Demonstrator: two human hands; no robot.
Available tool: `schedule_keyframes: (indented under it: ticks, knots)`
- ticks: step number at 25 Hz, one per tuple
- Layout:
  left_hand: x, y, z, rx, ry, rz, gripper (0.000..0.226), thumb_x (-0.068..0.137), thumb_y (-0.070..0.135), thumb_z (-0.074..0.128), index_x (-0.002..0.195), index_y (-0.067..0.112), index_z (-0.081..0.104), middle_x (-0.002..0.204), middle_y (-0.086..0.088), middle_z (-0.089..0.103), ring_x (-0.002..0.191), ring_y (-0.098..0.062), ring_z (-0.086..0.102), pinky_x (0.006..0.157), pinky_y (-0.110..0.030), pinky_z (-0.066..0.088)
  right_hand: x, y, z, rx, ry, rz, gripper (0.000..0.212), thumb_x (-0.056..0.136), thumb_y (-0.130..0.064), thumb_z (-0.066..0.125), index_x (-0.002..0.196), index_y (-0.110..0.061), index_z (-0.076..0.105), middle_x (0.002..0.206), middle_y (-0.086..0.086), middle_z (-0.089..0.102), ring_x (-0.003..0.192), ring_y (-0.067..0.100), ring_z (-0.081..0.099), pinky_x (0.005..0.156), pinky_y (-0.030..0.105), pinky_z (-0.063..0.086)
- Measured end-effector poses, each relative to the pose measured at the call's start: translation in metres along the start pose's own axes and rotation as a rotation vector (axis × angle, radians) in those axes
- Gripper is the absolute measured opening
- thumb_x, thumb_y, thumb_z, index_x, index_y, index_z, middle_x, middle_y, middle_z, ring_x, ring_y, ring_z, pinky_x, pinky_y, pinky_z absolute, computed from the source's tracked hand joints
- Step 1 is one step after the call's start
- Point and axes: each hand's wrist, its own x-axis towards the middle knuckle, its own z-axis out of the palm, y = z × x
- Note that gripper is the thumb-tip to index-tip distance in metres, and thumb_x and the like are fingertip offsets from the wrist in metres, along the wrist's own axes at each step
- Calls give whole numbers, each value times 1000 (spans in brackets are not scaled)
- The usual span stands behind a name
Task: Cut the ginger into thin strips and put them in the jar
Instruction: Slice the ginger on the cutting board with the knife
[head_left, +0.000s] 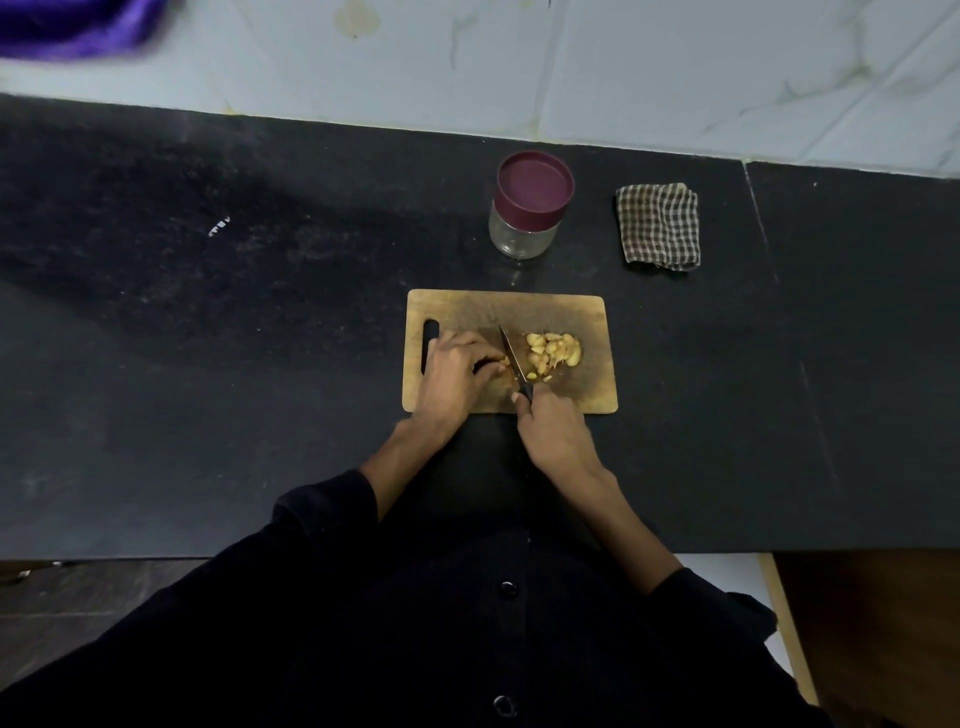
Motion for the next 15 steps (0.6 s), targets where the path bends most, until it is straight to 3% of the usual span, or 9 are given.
schedule_keyframes:
  ticks: [10,15]
  knots:
    - [-1,2,2,24,28,15,15,83,17,71,97,14,76,98,-1,68,99,-19,55,89,-38,41,-9,0,6,-42,-43,75,31,106,-32,37,116,-6,51,113,17,62,105,34,60,77,42,45]
    - [-1,-1,3,-2,29,18,16,82,17,72,98,16,75,98,0,68,98,-18,55,90,-42,43,-22,14,3,-29,-70,101,33,106,-35,37,115,-8,53,107,12,61,102,30,59,74,38,41]
